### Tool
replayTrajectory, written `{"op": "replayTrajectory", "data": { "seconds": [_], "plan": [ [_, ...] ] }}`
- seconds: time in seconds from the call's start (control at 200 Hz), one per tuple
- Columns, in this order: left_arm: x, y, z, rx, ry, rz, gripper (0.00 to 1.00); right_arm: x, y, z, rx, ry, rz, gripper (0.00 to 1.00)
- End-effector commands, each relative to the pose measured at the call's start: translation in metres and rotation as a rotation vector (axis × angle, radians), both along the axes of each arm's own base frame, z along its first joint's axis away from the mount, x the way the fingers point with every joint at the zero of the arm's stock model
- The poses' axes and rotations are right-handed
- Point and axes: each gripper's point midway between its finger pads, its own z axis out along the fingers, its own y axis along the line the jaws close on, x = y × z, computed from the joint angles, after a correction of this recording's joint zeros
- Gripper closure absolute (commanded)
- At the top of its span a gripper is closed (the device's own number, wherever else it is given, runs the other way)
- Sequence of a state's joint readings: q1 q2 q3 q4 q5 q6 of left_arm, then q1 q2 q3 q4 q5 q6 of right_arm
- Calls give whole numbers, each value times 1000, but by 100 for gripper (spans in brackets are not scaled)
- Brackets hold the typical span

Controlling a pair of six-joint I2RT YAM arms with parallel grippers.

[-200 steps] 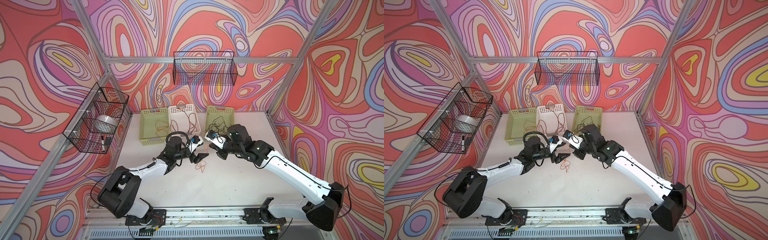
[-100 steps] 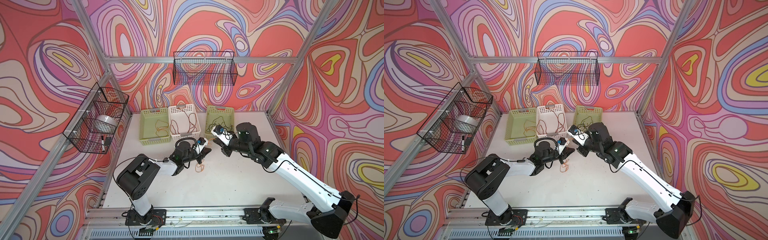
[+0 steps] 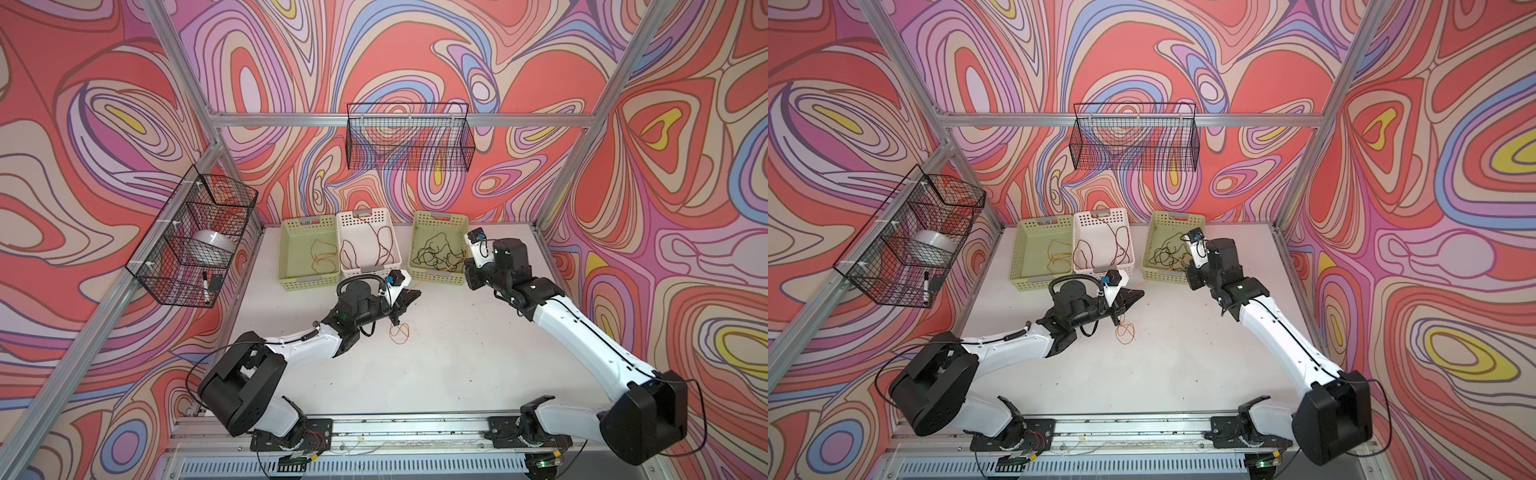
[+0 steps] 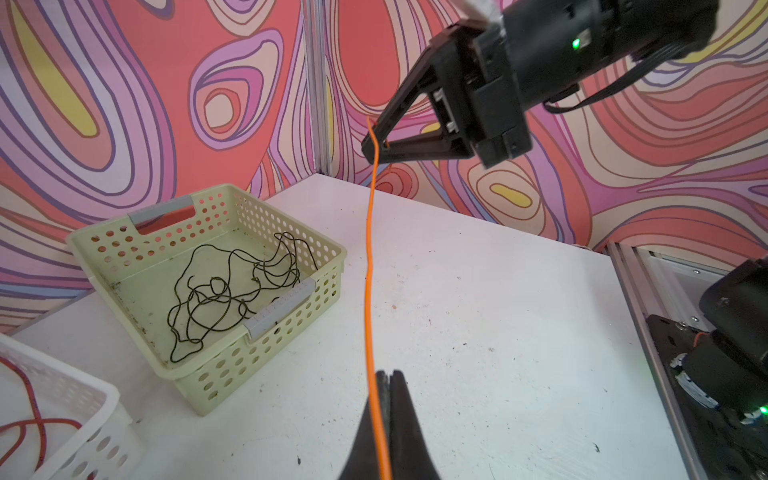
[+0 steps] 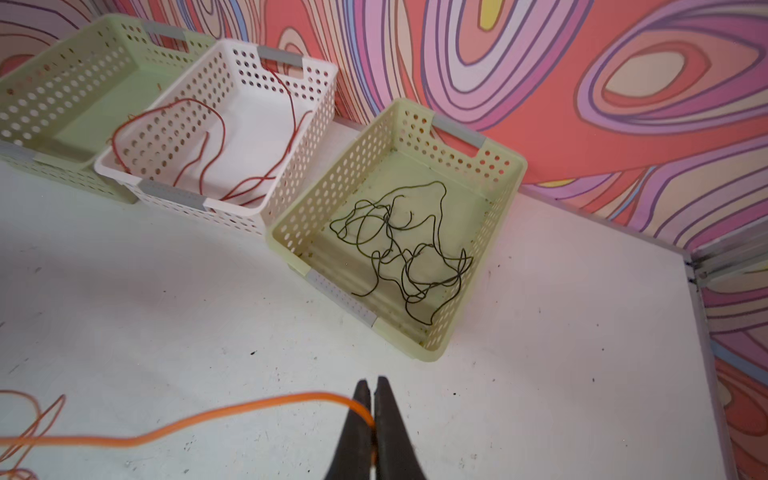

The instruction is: Untangle the cables

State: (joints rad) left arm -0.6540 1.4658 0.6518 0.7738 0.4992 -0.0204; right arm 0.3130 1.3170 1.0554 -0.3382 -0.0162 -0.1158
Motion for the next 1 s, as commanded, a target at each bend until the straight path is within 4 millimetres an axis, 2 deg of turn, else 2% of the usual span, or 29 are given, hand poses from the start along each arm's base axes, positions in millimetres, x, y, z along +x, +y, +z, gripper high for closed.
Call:
{"op": "replayTrajectory", "data": {
  "seconds": [0.0, 0.095, 0.17, 0.205, 0.295, 0.436, 0.521, 0.636, 0.721, 0.851, 0.996],
  "plan": [
    [-3, 8, -1, 8, 28, 34, 100, 11, -17, -22, 28, 43, -102, 100],
    [-3, 12, 8, 3, 20, 54, 100, 11, -21, -43, 24, 87, -122, 100],
    [-2, 13, 15, -1, 23, 64, 100, 8, -16, -54, 31, 115, -88, 100],
    [0, 12, 18, -5, 31, 70, 100, 7, -12, -55, 41, 122, -65, 95],
    [3, 11, 25, -14, 48, 78, 100, 0, -1, -47, 70, 119, 3, 80],
    [8, 11, 30, -15, 74, 104, 100, -16, 19, -34, 153, 127, 117, 65],
    [12, 14, 31, -4, 90, 135, 100, -25, 36, -28, 234, 181, 184, 61],
    [17, 21, 34, 5, 110, 188, 100, -34, 40, -13, 278, 152, 217, 59],
    [18, 24, 40, -8, 113, 212, 100, -55, 48, 2, 307, 69, 318, 59],
    [22, 26, 49, -12, 117, 247, 100, -90, 66, 12, 401, -19, 443, 60],
    [25, 23, 59, -25, 122, 271, 100, -122, 92, 13, 426, -132, 532, 61]
  ]
}}
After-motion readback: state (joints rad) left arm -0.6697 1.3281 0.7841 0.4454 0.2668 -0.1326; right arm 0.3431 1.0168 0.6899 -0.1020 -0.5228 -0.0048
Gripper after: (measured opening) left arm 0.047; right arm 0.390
